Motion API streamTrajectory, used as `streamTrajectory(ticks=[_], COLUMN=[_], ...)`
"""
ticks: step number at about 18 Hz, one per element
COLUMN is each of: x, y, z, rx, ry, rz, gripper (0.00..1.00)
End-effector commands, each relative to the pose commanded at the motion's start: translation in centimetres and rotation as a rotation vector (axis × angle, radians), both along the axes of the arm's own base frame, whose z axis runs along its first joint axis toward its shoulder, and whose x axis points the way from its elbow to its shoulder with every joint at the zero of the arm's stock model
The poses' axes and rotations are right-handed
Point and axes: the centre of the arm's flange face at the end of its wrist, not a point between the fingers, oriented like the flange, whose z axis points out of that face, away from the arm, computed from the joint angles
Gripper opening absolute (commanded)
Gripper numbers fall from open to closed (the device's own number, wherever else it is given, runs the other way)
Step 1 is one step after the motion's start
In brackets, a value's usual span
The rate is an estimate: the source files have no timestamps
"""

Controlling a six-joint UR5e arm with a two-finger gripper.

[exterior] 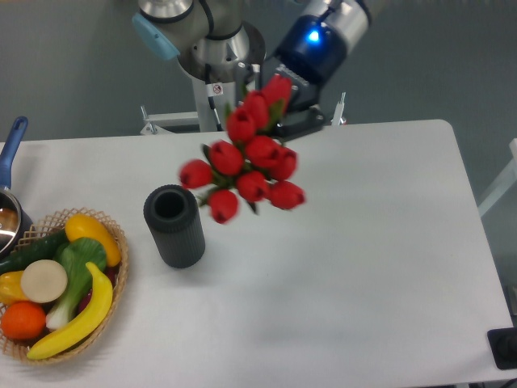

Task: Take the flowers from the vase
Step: 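Carry the held tulips away from the vase over the empty table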

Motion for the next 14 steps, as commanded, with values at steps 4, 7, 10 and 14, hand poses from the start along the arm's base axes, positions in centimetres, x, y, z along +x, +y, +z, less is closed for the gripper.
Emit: streamTrajectory(ticks=[4, 7, 10, 14], x=[-2.0, -3.1, -4.4, -5.6], y=[-1.1, -2.5, -4.4, -5.3], z=[-4.8, -6.7, -8.0, -9.5], rx=[-0.178, -0.269, -0.411, -0.567], ry=[0.095, 0.12, 0.139, 0.17], rz=[0.018, 0.048, 0.123, 0.174], gripper=[0.11, 0.08, 0.06, 0.04])
